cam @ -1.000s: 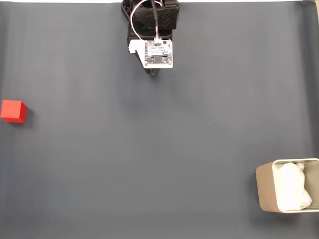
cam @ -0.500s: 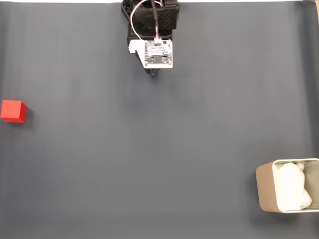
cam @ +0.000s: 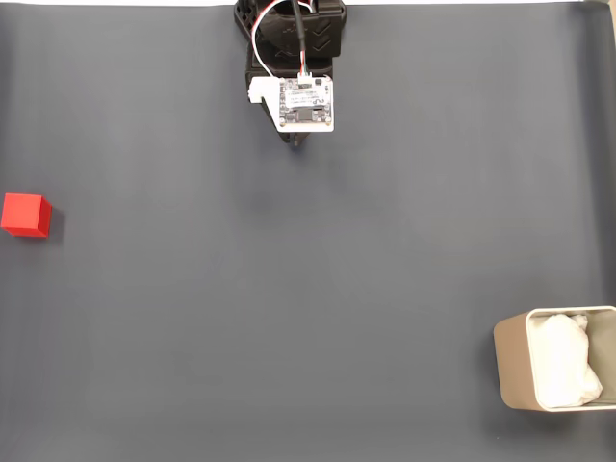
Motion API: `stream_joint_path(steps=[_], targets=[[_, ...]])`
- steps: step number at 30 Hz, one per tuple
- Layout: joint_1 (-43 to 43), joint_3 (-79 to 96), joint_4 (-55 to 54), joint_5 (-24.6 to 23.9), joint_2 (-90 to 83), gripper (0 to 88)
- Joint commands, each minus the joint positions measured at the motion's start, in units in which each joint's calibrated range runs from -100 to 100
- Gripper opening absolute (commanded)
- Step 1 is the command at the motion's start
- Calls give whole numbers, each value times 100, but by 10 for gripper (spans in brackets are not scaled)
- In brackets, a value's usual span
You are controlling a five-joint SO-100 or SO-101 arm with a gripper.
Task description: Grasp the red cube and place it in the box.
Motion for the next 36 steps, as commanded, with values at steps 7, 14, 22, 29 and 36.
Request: stream_joint_path(steps=[7, 14, 22, 29, 36], targets=[[52, 45, 112, 39, 9, 4], [23, 45, 112, 39, 9, 4], [52, 45, 112, -20, 9, 0], [59, 45, 38, -34, 9, 0], [144, -448, -1355, 10, 243, 0]])
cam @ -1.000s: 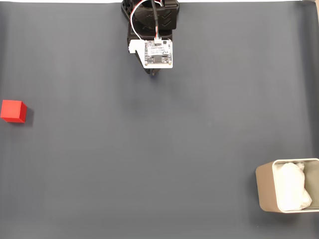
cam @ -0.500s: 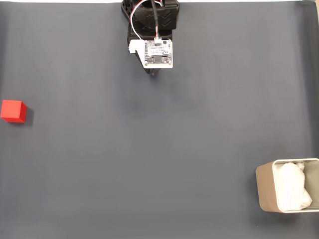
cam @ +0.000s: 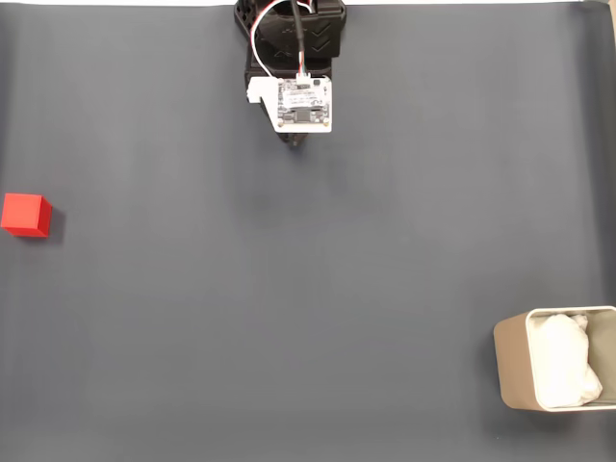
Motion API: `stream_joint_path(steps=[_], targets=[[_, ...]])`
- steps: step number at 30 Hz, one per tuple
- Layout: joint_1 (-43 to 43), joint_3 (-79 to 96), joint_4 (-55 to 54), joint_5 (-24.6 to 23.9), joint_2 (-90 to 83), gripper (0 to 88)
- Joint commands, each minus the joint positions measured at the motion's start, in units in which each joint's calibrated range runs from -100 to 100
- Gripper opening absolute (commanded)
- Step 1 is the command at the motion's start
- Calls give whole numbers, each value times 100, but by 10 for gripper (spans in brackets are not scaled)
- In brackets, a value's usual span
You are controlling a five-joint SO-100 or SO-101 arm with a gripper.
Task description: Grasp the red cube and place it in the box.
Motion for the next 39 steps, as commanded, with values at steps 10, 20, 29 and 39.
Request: stream_joint_path(steps=[10, 20, 29, 39], targets=[[-95, -4052, -690, 68, 2469, 0], [-39, -7903, 359, -5, 4974, 0], [466, -9071, 917, -10, 5832, 0], [1609, -9682, 1286, -54, 6542, 0]])
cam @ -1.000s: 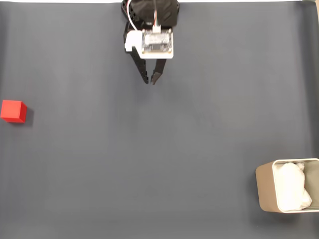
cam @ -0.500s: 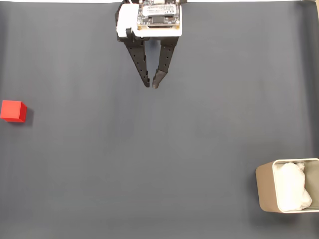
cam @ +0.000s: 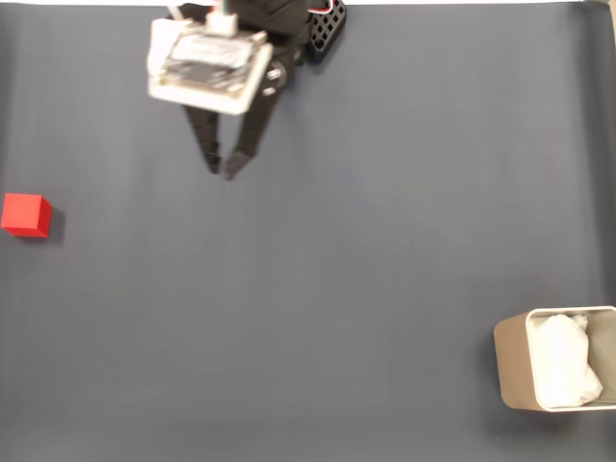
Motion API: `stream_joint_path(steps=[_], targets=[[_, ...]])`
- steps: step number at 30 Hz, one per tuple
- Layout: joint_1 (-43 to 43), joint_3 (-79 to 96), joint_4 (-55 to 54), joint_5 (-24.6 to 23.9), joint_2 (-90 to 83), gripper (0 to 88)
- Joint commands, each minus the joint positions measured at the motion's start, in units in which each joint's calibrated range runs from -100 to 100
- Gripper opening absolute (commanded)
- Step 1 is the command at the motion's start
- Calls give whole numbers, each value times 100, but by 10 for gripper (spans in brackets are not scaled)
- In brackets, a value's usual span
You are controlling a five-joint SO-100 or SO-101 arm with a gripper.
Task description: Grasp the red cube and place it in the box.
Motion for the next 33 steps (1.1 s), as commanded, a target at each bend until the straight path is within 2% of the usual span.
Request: stream_joint_path(steps=[1, 16, 28, 33], targets=[[461, -460, 68, -24, 142, 0], [2187, -651, -464, 93, 1060, 0], [2911, -624, -1137, 68, 1702, 2], [3117, -496, -1653, 103, 1936, 58]])
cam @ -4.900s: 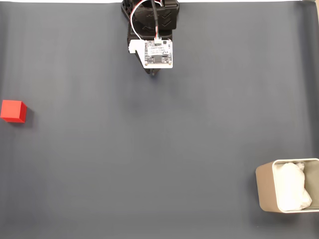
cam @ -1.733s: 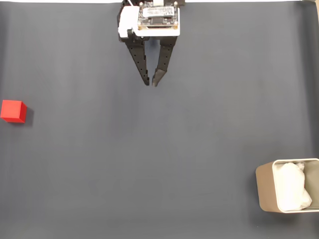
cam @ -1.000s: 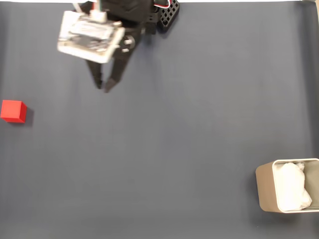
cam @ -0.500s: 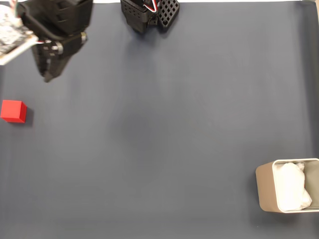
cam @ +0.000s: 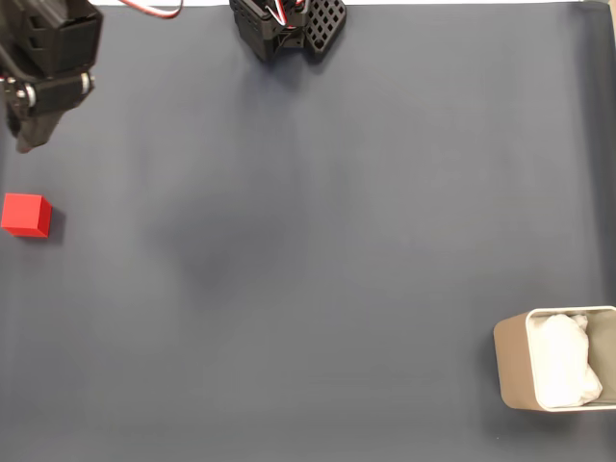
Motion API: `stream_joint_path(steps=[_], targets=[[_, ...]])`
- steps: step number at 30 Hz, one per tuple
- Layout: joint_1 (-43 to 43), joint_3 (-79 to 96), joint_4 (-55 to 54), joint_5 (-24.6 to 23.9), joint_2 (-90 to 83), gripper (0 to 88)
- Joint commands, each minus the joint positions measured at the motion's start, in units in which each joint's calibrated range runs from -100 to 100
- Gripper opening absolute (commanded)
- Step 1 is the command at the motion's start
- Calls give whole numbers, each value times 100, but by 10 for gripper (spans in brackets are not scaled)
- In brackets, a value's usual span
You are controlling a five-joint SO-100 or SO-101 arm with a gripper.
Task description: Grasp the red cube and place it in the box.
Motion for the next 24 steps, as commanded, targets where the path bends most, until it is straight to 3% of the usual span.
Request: stream_joint_path(steps=[1, 24], targets=[[170, -134, -488, 78, 60, 68], [646, 1773, -3225, 611, 536, 212]])
